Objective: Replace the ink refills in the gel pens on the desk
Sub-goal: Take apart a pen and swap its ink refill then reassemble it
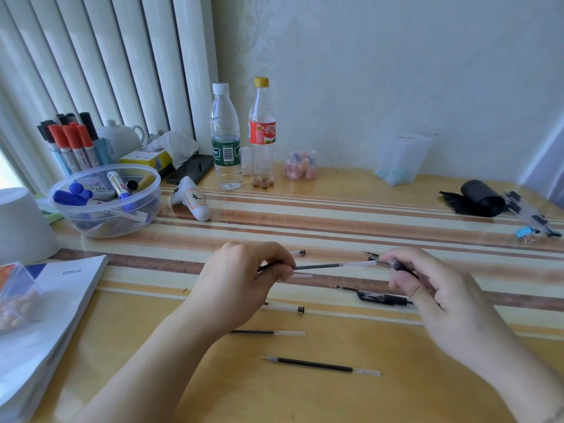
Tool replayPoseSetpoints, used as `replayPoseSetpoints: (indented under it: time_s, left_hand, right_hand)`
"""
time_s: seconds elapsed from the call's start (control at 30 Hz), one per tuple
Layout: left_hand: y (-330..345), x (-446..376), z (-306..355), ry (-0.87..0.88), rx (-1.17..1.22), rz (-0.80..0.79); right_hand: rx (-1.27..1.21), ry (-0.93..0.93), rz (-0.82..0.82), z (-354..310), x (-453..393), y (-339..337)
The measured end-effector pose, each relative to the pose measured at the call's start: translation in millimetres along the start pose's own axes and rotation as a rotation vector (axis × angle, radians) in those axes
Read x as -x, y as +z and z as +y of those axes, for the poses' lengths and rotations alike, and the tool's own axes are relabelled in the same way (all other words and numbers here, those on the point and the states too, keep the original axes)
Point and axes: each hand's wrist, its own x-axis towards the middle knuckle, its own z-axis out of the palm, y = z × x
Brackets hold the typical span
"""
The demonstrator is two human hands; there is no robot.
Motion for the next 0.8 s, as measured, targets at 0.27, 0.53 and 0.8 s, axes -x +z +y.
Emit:
replayPoseSetpoints:
  time_s: [0.27,0.53,0.8]
  left_hand:
    - [1.2,1.1,4.1,0.022,-0.012,-0.04]
    - [1.0,2.7,4.0,0.07,-0.049,-0.058]
    - [2.7,2.3,2.7,0.08,-0.051,-0.061]
  right_hand:
    - [-0.099,-0.084,0.023,-12.8,1.9,7.9]
    - [-0.156,-0.116,0.06,-8.8,2.3,10.6]
    - [-0.173,-0.128,0.018,-7.8,1.7,9.2]
